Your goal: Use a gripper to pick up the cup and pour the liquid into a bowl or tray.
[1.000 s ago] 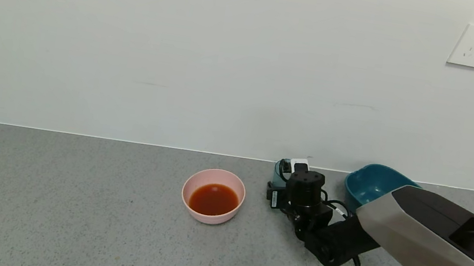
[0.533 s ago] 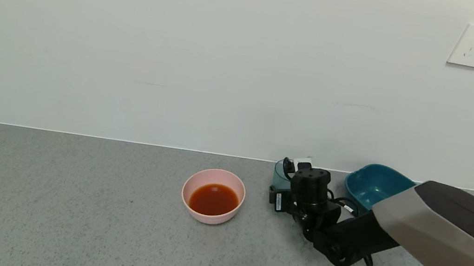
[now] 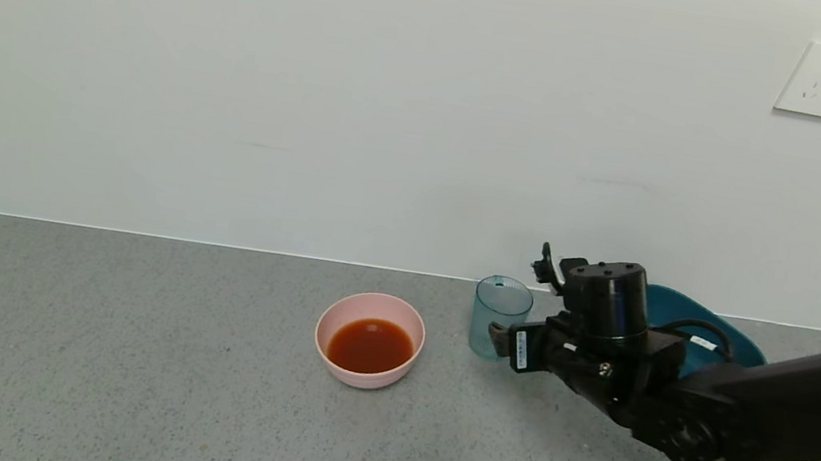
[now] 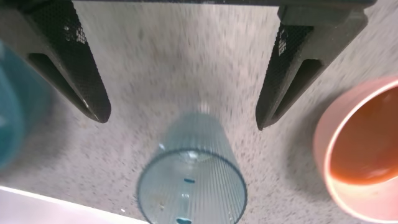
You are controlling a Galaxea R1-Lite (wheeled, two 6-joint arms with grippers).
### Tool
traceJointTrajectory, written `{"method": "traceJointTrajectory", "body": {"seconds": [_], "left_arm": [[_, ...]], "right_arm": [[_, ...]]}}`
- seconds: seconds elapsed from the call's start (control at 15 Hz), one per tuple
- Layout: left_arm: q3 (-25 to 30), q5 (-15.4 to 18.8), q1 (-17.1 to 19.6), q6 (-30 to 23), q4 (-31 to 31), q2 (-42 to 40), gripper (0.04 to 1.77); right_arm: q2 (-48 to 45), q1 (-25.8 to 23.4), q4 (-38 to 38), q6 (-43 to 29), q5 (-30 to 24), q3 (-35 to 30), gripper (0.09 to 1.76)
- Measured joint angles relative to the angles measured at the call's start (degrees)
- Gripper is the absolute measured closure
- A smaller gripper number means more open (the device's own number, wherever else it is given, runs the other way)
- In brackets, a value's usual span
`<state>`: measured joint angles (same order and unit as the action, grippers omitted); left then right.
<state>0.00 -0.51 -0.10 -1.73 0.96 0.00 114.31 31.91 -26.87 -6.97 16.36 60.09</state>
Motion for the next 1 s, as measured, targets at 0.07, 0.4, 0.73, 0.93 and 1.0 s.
{"method": "traceJointTrajectory", "body": {"seconds": [0.07,0.4,0.73,0.93,1.0], "left_arm": [[0.0,0.0,0.0,0.0,0.0,0.0,0.09],[0.0,0.0,0.0,0.0,0.0,0.0,0.09],[0.0,0.0,0.0,0.0,0.0,0.0,0.09],[0.0,0.0,0.0,0.0,0.0,0.0,0.09],[0.0,0.0,0.0,0.0,0.0,0.0,0.09]], "right_arm": [[-3.6,0.0,2.4,-0.1,-0.5,-1.2,0.15],[-23.6,-0.3,13.9,-0.3,-4.3,-7.9,0.15],[-43.3,0.3,22.3,-0.2,-6.4,-16.0,0.15],[-54.2,0.4,26.7,0.0,-6.6,-19.3,0.15],[-57.6,0.4,28.7,0.0,-6.6,-19.8,0.15]]}}
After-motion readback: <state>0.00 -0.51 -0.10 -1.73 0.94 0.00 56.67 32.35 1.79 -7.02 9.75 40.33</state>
